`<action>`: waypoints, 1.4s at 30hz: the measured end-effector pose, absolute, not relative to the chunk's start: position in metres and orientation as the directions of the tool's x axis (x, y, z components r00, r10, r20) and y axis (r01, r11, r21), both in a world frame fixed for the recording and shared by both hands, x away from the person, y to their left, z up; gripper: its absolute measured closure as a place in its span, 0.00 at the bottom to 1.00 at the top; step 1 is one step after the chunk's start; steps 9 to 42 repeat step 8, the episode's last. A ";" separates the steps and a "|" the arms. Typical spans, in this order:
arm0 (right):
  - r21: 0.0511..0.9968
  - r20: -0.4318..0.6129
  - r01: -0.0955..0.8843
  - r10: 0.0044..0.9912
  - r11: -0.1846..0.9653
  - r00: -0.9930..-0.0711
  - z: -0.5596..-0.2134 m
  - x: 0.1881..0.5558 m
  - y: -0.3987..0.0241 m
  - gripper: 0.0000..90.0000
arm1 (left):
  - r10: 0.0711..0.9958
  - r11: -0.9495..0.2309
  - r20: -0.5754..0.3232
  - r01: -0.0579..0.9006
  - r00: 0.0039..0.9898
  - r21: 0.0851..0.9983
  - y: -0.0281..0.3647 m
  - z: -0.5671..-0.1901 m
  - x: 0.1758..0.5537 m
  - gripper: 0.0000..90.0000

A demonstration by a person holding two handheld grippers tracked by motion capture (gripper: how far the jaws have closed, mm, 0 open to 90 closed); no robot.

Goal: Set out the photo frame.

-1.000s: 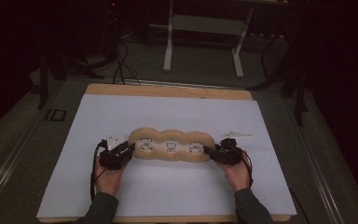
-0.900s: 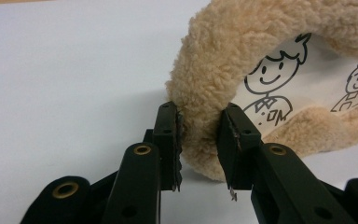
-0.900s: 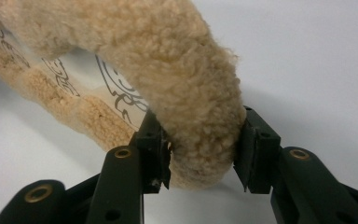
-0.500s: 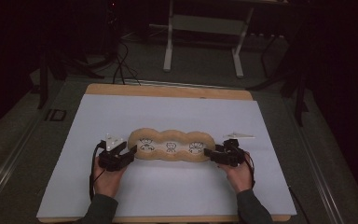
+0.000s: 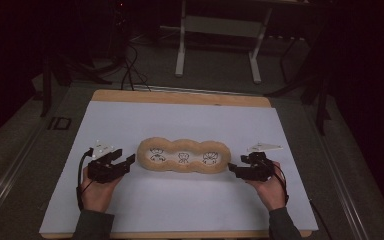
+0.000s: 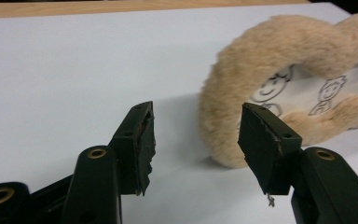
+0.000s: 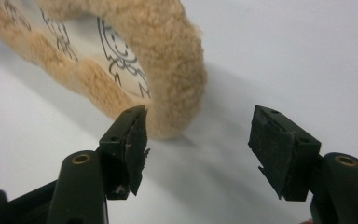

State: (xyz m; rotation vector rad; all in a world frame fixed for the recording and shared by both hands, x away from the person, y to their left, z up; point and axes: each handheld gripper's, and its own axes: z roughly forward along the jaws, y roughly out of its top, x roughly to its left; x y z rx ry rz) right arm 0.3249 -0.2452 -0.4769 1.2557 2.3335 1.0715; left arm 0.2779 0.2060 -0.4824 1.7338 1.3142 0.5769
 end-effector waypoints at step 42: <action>0.697 0.056 0.603 0.809 0.388 -0.585 -0.478 0.325 -0.258 0.36 | 0.940 -0.143 -0.060 0.545 0.337 0.826 0.223 -0.484 0.279 0.49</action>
